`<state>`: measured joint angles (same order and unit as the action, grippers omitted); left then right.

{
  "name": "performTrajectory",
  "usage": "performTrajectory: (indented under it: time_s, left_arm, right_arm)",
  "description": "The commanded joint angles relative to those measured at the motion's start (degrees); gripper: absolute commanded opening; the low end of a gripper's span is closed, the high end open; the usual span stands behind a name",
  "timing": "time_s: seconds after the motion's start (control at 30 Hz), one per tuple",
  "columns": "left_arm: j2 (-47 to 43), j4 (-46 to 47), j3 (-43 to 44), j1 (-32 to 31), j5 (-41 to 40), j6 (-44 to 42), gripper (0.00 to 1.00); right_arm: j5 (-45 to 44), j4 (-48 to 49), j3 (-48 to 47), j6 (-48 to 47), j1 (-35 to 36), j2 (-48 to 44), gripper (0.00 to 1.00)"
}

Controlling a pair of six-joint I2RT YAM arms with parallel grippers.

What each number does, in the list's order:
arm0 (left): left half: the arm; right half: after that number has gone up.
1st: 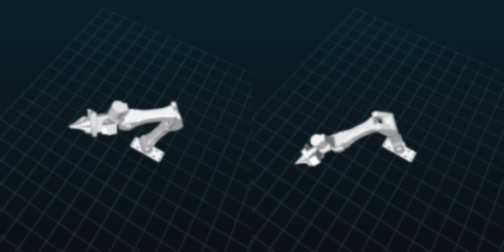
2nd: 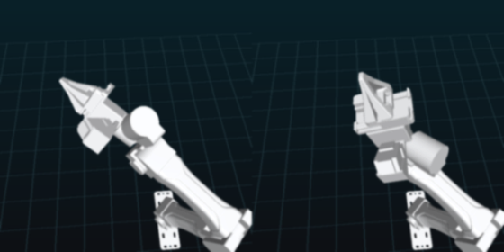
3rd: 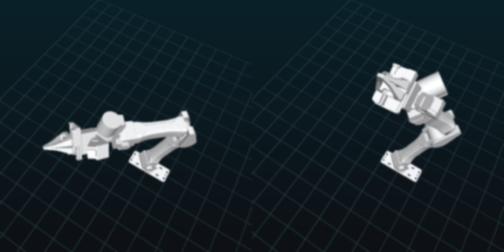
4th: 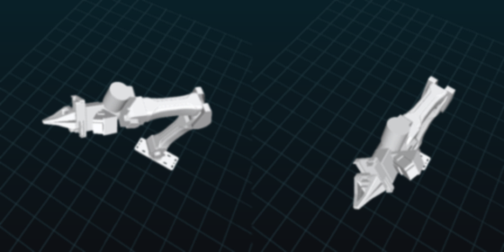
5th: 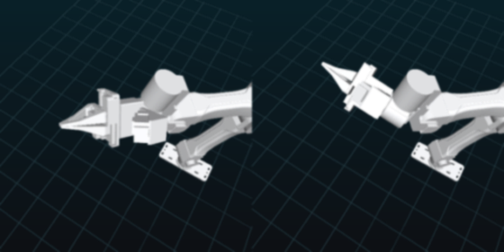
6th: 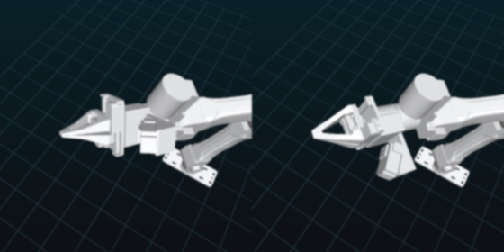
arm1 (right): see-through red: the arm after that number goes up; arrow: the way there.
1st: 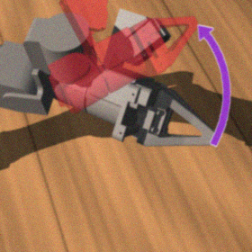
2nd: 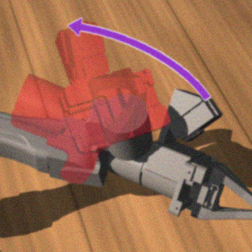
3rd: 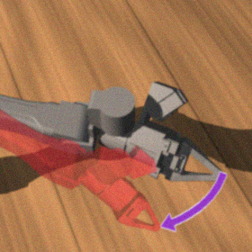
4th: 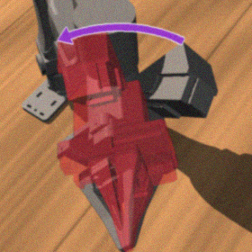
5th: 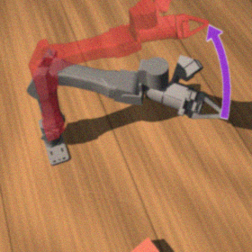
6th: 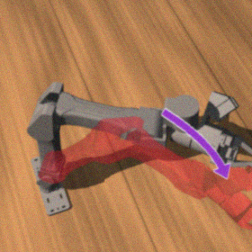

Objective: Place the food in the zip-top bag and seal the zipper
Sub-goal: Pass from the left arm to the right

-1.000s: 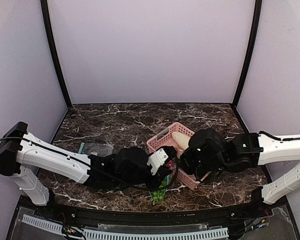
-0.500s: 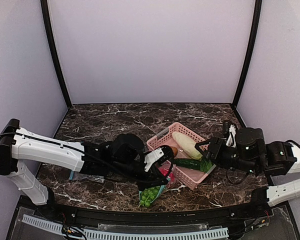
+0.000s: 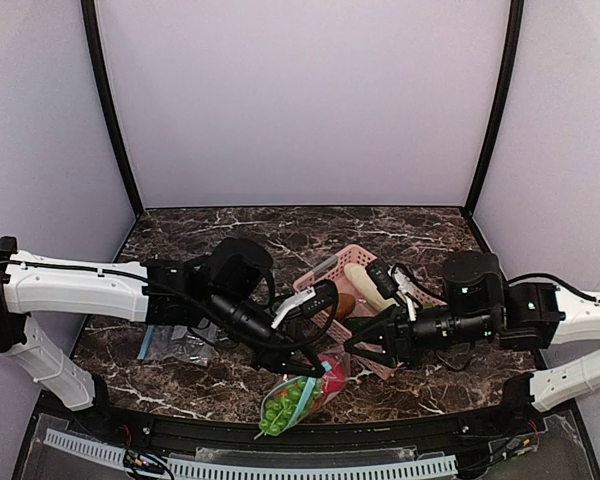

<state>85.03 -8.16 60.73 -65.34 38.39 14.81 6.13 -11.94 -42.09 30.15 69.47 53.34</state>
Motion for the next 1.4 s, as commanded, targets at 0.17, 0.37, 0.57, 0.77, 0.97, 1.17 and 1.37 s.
performTrajectory:
  time_s: [0.17, 0.37, 0.57, 0.77, 0.97, 1.17, 1.37]
  left_arm:
    - [-2.56, -2.60, 1.41, 0.81, 6.91, 0.64, 0.01]
    - [-2.53, -2.35, 1.30, 1.23, 7.18, 0.57, 0.01]
    - [-2.51, -1.27, 1.07, 1.31, 7.86, 1.00, 0.01]
    - [-2.54, -0.69, 0.72, 1.36, 8.09, 1.22, 0.01]
    - [-3.01, -0.39, 0.33, 1.35, 8.21, 1.39, 0.01]
    - [-2.52, -0.28, 0.69, 1.36, 8.55, 1.44, 0.01]
    - [-2.32, -0.02, 0.67, 1.33, 8.72, 1.54, 0.01]
  right_arm:
    - [20.69, 11.69, -1.85, -3.78, -0.22, 9.15, 0.33]
    - [23.03, 15.68, 0.01, -2.09, -0.18, 10.14, 0.30]
    - [22.46, 17.30, 1.27, -1.51, -0.13, 10.56, 0.27]
    - [20.38, 17.93, 2.11, -1.46, -0.17, 11.14, 0.26]
    - [19.85, 19.03, 3.63, -0.65, -0.21, 11.21, 0.26]
    - [20.74, 19.96, 3.78, -0.53, -0.24, 11.68, 0.20]
    - [20.85, 20.95, 3.77, -0.53, -0.22, 12.42, 0.11]
